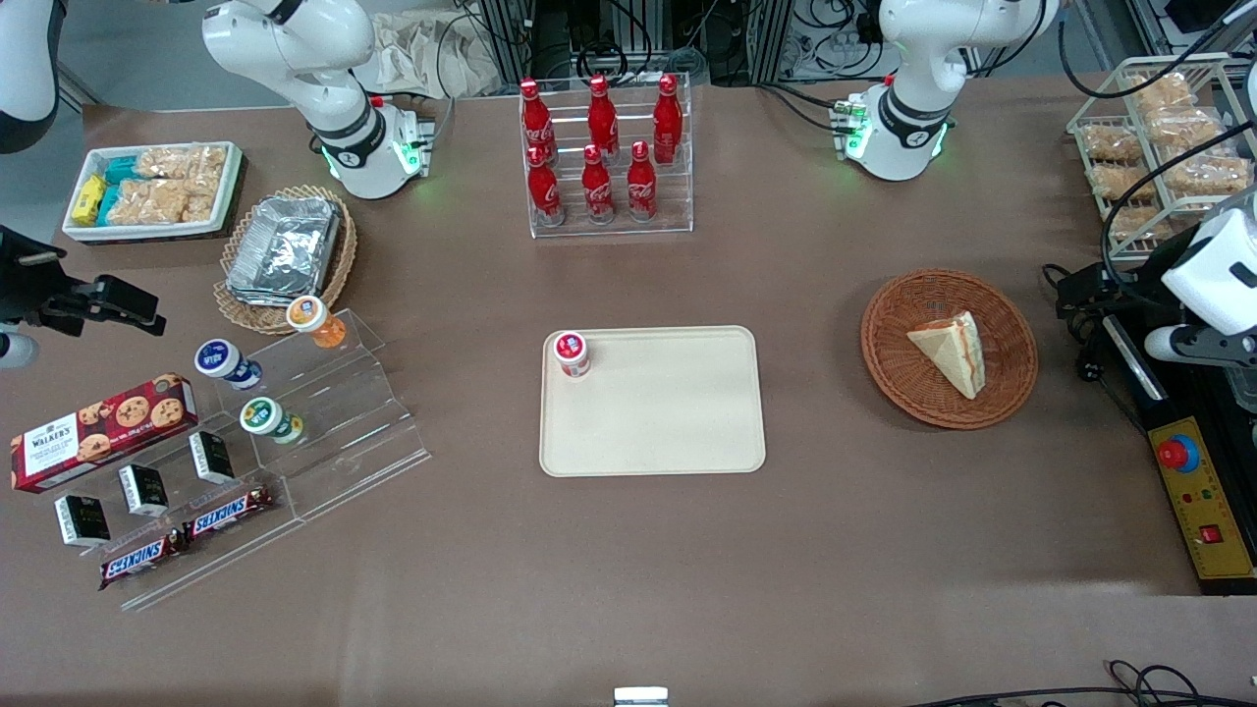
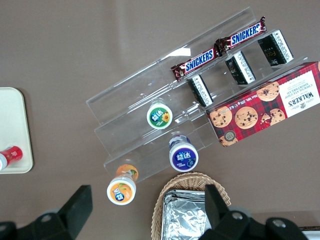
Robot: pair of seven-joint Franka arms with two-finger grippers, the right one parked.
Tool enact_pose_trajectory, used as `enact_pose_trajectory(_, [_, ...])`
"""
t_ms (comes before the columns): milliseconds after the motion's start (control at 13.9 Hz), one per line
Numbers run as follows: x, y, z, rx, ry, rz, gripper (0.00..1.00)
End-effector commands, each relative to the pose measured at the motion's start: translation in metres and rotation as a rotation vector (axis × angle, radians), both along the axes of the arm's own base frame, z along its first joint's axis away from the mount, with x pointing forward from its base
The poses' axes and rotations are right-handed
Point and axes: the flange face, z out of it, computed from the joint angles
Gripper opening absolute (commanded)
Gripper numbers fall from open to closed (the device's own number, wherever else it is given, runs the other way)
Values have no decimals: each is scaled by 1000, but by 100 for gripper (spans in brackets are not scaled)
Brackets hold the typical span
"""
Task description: Place sandwich from basket to tray
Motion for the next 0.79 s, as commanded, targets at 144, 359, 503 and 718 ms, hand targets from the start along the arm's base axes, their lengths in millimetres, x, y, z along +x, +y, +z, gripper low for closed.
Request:
enact_pose_trajectory(144, [-31, -12, -16, 28, -41, 127, 100])
enact_pose_trajectory(359, [-47, -11, -46, 42, -49, 302, 100])
enact_pose_trajectory(503, [-60, -13, -66, 44, -62, 350, 100])
enact_pose_trajectory(718, [-76, -11, -105, 49, -59, 430, 100])
